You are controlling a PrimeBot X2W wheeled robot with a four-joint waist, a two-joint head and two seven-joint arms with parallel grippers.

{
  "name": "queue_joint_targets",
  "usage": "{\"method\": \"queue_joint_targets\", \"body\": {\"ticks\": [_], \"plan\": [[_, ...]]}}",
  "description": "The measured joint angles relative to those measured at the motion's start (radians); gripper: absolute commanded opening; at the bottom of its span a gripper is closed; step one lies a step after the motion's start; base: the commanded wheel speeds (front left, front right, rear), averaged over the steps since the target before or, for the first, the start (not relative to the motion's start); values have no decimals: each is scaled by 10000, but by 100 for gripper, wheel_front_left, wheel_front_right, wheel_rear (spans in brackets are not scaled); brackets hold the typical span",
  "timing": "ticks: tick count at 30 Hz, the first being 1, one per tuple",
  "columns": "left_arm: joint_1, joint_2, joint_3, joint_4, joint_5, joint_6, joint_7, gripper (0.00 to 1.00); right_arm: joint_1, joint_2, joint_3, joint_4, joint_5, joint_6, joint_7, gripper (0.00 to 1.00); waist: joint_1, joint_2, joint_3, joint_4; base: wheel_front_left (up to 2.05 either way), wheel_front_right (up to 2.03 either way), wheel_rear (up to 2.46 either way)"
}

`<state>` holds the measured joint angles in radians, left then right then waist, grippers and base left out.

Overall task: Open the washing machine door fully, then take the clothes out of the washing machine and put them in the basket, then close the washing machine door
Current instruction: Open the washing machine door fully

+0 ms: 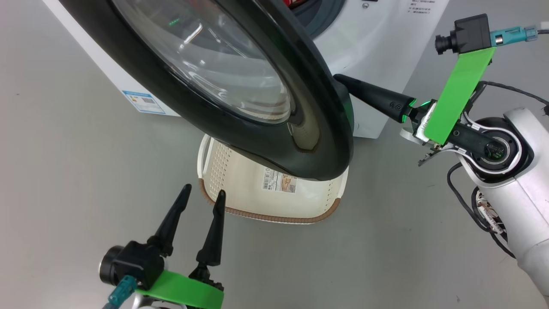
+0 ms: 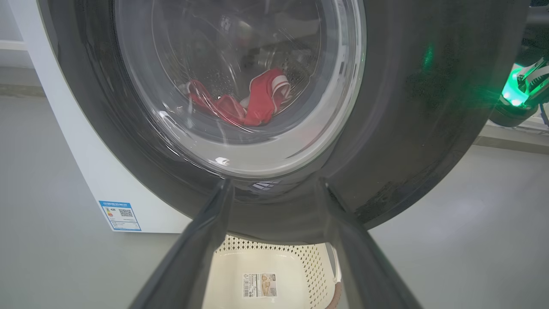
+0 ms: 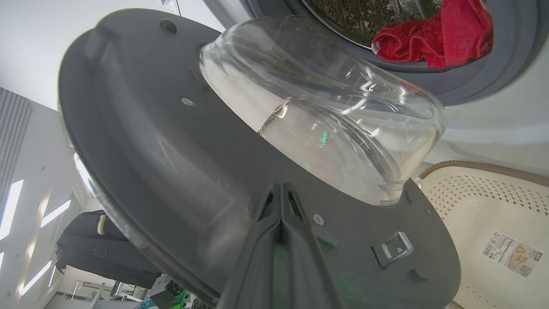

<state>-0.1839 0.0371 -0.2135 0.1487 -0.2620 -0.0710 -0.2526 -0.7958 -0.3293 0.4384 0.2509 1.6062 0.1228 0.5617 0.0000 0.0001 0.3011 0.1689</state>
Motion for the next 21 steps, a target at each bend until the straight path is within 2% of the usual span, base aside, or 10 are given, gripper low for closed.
{"method": "queue_joint_targets", "body": {"ticks": [4,6,8,9,10,11,13,14,15,21], "plan": [[1,0,31,-8,-2,0,0,100,128,50,-71,4,-113,0,-265,0,0,0,-62,-4,0,0,0],[2,0,63,-8,-2,-4,0,100,159,69,-105,48,-234,0,-405,15,0,0,-104,-16,0,0,0],[8,0,117,-4,4,-12,0,100,229,73,-182,146,-372,0,-577,16,0,0,-173,-34,0,0,0],[12,2,150,-4,25,-13,0,100,305,67,-261,213,-380,0,-692,24,0,0,-209,-49,0,0,0],[22,4,169,-2,61,-13,0,100,400,50,-343,270,-387,0,-798,40,0,0,-247,-65,0,0,0],[36,4,176,2,73,-19,0,100,505,17,-405,326,-387,0,-888,40,0,0,-289,-79,0,0,0],[79,6,211,4,73,-86,0,100,747,-56,-495,424,-385,0,-1045,51,0,0,-375,-115,0,0,0],[79,6,211,4,73,-86,0,100,747,-56,-495,424,-385,0,-1045,83,0,0,-375,-115,0,0,0],[203,6,278,13,75,-92,0,100,1004,-100,-587,460,-385,0,-1156,100,0,0,-446,-167,0,0,0],[322,12,562,42,163,-176,0,100,1745,-180,-708,491,-401,2,-1544,100,0,0,-621,-418,0,0,0]]}}
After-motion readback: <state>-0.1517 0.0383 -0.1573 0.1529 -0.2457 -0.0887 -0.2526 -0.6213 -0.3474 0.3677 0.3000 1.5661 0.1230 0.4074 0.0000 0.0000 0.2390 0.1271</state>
